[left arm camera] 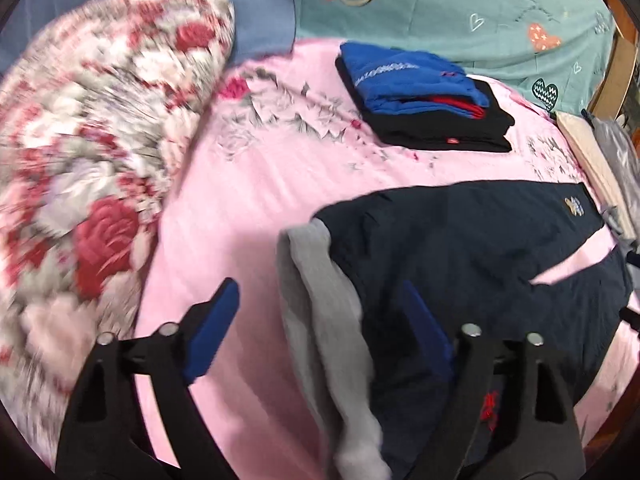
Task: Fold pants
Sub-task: 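Grasp the grey waistband with the left tool while the right tool grasps the leg cuffs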
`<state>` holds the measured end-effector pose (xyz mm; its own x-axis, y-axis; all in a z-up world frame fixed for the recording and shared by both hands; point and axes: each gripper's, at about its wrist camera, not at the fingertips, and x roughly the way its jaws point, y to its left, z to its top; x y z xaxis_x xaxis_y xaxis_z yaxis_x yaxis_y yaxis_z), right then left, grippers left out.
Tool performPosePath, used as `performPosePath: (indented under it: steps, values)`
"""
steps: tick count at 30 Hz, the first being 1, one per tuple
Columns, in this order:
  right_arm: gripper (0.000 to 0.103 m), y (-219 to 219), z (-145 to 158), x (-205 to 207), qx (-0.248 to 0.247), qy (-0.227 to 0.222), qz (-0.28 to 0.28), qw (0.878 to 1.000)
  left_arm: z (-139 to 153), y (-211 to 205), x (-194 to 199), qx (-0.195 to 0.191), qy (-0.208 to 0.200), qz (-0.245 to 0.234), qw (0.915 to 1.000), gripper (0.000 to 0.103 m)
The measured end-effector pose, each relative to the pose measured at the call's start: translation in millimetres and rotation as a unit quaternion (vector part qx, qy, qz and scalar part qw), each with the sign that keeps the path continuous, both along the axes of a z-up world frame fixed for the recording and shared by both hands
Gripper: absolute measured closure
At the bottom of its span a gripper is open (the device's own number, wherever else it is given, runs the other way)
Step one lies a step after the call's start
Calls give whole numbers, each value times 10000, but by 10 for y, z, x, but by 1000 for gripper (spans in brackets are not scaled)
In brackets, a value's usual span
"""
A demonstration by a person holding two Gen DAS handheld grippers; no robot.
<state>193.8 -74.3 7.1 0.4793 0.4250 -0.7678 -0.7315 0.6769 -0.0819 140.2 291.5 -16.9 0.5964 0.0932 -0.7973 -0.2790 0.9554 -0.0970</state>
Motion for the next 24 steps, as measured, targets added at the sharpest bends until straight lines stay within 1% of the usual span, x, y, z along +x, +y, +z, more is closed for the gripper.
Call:
performPosePath:
  steps: [2, 4, 5, 6, 8, 10, 12, 14, 16, 17, 18, 19, 20, 21, 23, 24]
  values:
    - [1, 140, 1, 57, -37, 4, 138, 9999, -83, 139, 167, -111, 93, -107, 9998, 24]
    - [1, 303, 7, 132, -60, 28, 262, 9996, -149, 243, 365, -54, 238, -244, 9994, 25]
    - [1, 348, 9, 157, -59, 56, 300, 9995, -159, 269, 451, -41, 285, -362, 9989, 25]
    - [1, 401, 7, 193, -63, 96, 343, 9993, -159, 277, 566, -86, 348, -622, 9974, 25]
    - [1, 496, 2, 279, -62, 202, 435, 9988, -156, 231, 782, -125, 508, -1195, 9915, 25]
    - [1, 581, 3, 361, -59, 272, 485, 9984, -197, 171, 984, -30, 740, -1666, 9832, 25]
    - [1, 655, 4, 429, -67, 307, 518, 9982, -267, 116, 1118, 13, 996, -1985, 9750, 25]
    - [1, 718, 9, 510, -87, 365, 540, 9978, -350, 94, 1227, -55, 1248, -2277, 9657, 25]
    - [1, 758, 29, 594, -75, 435, 586, 9973, -421, 64, 1280, -171, 1451, -2549, 9559, 36]
    - [1, 766, 40, 628, -72, 457, 608, 9971, -456, 46, 1307, -262, 1571, -2690, 9499, 54]
    - [1, 777, 51, 662, -65, 480, 637, 9968, -472, 34, 1320, -347, 1624, -2779, 9461, 66]
    - [1, 795, 68, 712, -46, 519, 695, 9962, -478, 25, 1333, -389, 1646, -2851, 9435, 69]
    - [1, 819, 82, 765, -28, 545, 761, 9956, -472, 10, 1332, -379, 1650, -2923, 9412, 79]
    - [1, 857, 100, 833, -4, 562, 883, 9945, -450, -3, 1327, -386, 1656, -2995, 9388, 84]
    - [1, 933, 126, 948, 4, 530, 1132, 9922, -360, -23, 1291, -351, 1577, -3067, 9380, 86]
    - [1, 967, 133, 993, 4, 516, 1259, 9907, -296, -48, 1251, -293, 1471, -3130, 9378, 87]
